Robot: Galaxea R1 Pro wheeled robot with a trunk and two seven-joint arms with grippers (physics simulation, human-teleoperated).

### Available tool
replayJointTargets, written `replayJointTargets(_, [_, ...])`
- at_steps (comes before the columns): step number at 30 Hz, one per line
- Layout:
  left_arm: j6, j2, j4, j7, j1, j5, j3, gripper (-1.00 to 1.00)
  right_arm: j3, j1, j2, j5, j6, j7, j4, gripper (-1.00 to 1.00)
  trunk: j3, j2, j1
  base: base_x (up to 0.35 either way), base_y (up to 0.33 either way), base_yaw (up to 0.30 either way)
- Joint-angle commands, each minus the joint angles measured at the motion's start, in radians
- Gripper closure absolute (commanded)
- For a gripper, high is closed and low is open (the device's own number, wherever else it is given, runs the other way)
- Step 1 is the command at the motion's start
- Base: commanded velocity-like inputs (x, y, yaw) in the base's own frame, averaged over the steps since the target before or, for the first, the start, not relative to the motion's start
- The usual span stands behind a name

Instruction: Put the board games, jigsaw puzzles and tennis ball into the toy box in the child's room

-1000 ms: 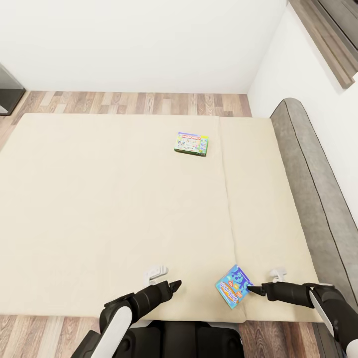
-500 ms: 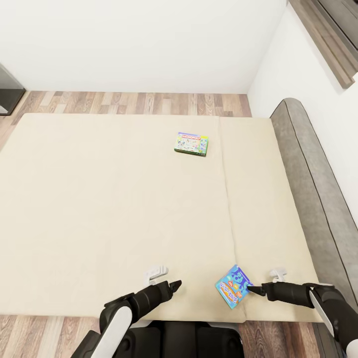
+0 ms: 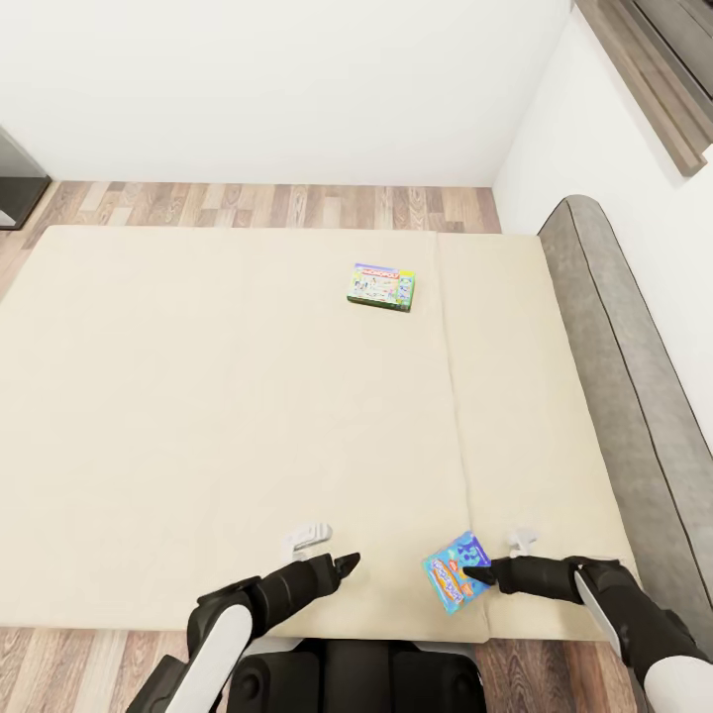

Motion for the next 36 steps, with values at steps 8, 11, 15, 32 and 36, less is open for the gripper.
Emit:
replayJointTargets(8, [0.008,0.002,-0.039,0.009,0.0,0.011,0.0,-1.0,0.003,-0.003,0.009,-0.004,0.005,-0.039,0.035,-1.0,-0.001,-0.001,0.0,0.0,0.0,0.0])
replayJointTargets(11, [0.009,0.003,-0.041,0.009,0.0,0.012,0.0,-1.0,0.004,-0.004,0.01,-0.011,0.005,-0.045,0.049,-1.0,-0.001,-0.001,0.0,0.0,0.0,0.0])
replayJointTargets(15, [0.009,0.003,-0.042,0.009,0.0,0.012,0.0,-1.0,0.005,-0.004,0.011,-0.007,0.004,-0.049,0.069,-1.0,-0.001,-0.001,0.0,0.0,0.0,0.0])
replayJointTargets(32, [0.01,0.003,-0.043,0.01,0.0,0.011,0.002,-1.0,0.004,-0.005,0.014,-0.011,0.003,-0.077,0.083,-1.0,-0.001,-0.001,0.0,0.0,0.0,0.0])
replayJointTargets(36, [0.01,0.003,-0.042,0.01,0.0,0.011,0.001,-1.0,0.003,-0.005,0.014,-0.012,0.002,-0.082,0.083,-1.0,-0.001,-0.001,0.0,0.0,0.0,0.0])
